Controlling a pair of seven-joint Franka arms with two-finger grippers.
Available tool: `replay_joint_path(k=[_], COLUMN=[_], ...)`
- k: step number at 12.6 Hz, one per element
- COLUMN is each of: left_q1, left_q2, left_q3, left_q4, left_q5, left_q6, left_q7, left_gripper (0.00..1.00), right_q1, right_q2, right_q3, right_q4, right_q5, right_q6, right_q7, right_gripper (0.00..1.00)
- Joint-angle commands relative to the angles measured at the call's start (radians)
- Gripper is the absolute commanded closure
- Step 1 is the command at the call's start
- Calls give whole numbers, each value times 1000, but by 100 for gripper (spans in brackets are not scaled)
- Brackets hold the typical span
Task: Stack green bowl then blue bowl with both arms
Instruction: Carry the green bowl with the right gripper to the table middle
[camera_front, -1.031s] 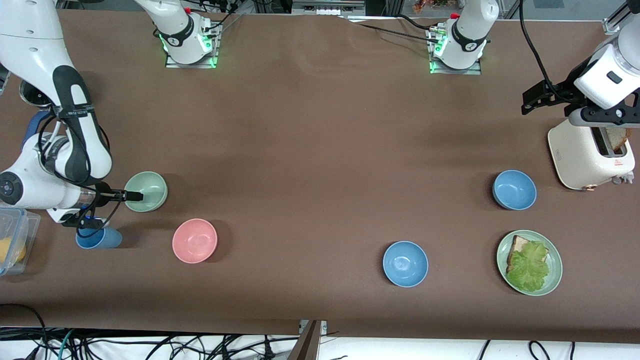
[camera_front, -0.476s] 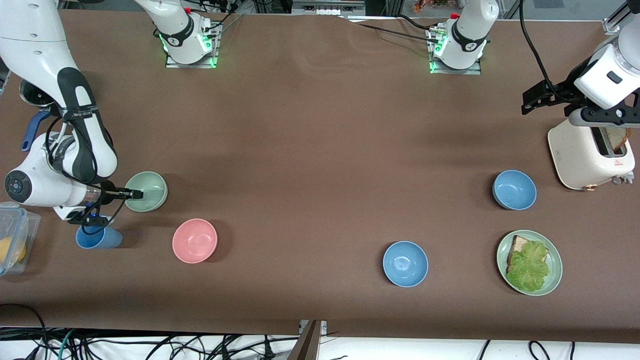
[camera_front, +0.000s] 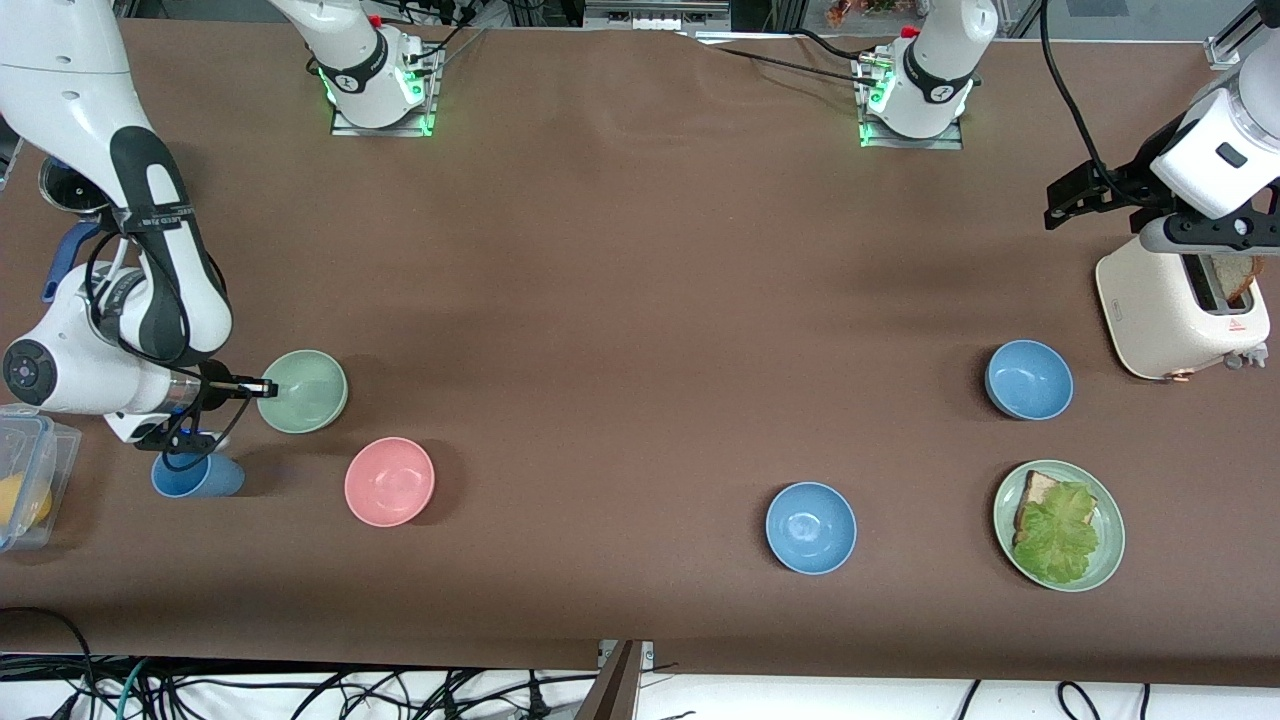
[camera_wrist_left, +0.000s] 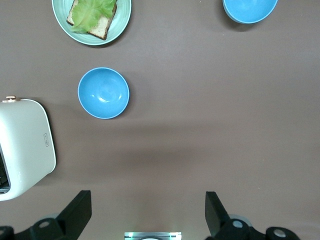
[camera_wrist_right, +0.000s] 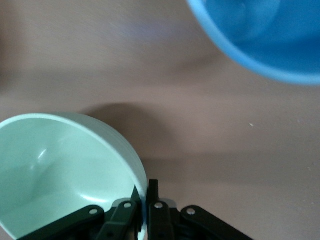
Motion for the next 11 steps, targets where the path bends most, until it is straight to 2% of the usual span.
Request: replay_joint_path(k=[1,3,7,8,11], left_q1=[6,6,6,6,6], left_q2=[0,0,0,0,0], left_q3=[-9,-9,-7,-6,-6], left_q4=[7,7,7,7,7], left_q5=[-10,-10,-10,-10,-10], left_q6=[-2,-2,-2,-2,-2], left_q7=[-6,-6,-4,-3,-3], left_gripper=[0,0,0,0,0], right_q1=[-5,-5,11,35,194], right_q2=[-40,-52,-60,-54,-35], right_q3=[46,112,321,350,355], right_q4=[57,112,142,142,142], right_q5=[33,33,27,27,27], right_q6=[-103,-181,-200,-191,-95], right_q7=[35,152,447,501,692], right_gripper=[100,100,100,100,100])
